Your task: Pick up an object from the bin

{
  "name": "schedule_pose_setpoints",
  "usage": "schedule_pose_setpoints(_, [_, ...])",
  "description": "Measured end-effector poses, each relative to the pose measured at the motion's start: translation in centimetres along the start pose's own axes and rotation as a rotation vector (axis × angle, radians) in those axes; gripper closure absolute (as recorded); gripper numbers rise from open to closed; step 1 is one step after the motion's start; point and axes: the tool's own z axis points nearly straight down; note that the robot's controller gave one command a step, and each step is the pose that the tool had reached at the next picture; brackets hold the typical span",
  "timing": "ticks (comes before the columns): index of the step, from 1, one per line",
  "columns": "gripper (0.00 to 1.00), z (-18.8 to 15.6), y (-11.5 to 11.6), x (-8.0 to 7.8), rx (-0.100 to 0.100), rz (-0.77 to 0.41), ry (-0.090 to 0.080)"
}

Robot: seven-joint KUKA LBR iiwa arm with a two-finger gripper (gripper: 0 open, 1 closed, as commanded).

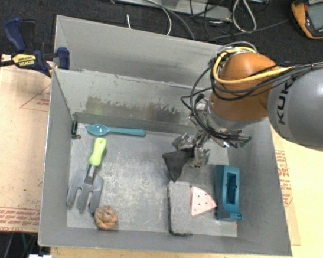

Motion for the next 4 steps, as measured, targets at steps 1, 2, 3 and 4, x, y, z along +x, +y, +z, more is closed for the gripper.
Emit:
schedule_pose_setpoints(1, [1.0, -1.0, 0.4, 0.1, -0.013, -0.151, 0.006])
schedule_pose_setpoints(2, [1.0, -3.9, -0.4, 0.3, 0.002, -0.104, -0.004])
schedule_pose_setpoints(3, [1.0, -1.0, 0.1, -0.8, -0.002, -0.261, -0.001])
schedule_pose_setpoints(4, [1.0, -5.6, -0.1, -0.4, -0.009, -0.441, 0.0])
